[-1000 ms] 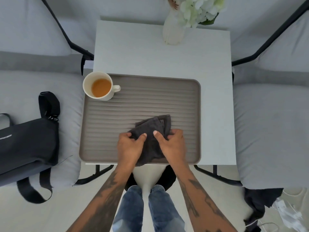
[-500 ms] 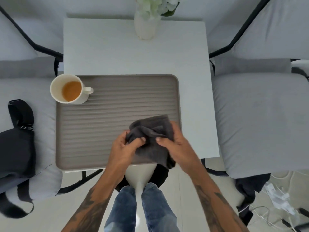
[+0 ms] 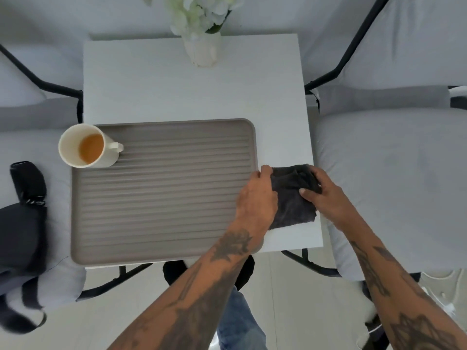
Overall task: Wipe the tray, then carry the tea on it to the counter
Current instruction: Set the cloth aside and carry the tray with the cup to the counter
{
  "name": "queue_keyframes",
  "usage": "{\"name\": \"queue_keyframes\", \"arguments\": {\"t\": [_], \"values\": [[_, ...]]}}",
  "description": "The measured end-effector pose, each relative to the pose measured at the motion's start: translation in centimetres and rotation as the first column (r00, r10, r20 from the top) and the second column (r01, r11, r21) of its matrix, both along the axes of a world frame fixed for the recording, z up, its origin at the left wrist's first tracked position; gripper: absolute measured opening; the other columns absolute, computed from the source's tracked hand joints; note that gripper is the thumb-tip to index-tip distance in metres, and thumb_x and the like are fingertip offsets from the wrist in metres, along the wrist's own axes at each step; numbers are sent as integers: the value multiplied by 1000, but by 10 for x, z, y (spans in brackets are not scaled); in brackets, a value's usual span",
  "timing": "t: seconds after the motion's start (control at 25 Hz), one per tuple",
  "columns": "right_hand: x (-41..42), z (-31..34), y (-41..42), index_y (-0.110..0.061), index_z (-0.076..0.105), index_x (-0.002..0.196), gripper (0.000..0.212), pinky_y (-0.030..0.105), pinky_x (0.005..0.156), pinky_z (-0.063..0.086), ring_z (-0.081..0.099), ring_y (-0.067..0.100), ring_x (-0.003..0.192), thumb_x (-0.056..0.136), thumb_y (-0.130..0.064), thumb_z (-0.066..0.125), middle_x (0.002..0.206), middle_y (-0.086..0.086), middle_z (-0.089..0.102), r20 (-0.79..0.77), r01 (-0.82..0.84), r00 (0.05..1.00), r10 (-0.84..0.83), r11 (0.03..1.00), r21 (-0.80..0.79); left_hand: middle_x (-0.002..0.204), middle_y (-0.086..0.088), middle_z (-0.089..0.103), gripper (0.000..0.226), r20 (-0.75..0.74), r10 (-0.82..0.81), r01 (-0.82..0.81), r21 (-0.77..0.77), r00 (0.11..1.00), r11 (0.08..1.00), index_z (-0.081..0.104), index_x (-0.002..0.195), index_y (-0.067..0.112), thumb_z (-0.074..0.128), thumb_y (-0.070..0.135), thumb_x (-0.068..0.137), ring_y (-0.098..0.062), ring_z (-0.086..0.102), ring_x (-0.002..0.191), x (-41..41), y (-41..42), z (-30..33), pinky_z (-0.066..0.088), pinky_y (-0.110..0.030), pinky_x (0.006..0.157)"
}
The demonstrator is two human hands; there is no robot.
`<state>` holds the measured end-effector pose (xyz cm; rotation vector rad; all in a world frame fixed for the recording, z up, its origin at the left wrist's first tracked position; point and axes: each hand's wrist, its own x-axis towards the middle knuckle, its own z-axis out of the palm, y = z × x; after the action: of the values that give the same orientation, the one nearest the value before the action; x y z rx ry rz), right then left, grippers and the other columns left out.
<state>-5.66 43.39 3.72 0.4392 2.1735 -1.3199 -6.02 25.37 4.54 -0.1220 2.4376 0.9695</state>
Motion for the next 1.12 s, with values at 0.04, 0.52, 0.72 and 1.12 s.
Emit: {"name": "queue_keyframes", "arguments": {"t": [0.04,0.52,0.72,1.12], "values": [[-3,-8,-2,-33,50,133,47,24,95,47,57,14,112,93,-9,60,119,-11,60,-40,-57,997,62,992,111,127,-5,55,40,-47,-20,17,-64,999,998,46,132,20,60,23,94,-24,59,107,-1,-3,1,51,-38,84],[-49,54,-246,-13,55,135,51,32,101,44,55,22,116,88,-28,68,131,7,53,-457,-370,785,417,909,194,131,-4,57,69,-192,515,-531,-34,835,847,47,138,24,82,24,78,-18,59,112,21,-359,57,49,-23,84],[-86,34,-349,-18,20,155,99,43,116,31,35,24,141,78,-44,76,157,3,29,-283,-591,651,704,704,394,158,-6,28,116,-104,5,-18,-124,995,992,22,155,22,92,35,64,-22,35,141,-42,-403,23,41,-48,111],[-83,1,-392,-18,34,149,89,46,109,38,46,23,131,76,-42,79,149,4,43,-333,-470,749,573,814,342,128,9,63,82,-223,51,5,243,974,970,50,138,23,90,29,67,3,61,109,-56,-409,-4,51,-14,92]]}}
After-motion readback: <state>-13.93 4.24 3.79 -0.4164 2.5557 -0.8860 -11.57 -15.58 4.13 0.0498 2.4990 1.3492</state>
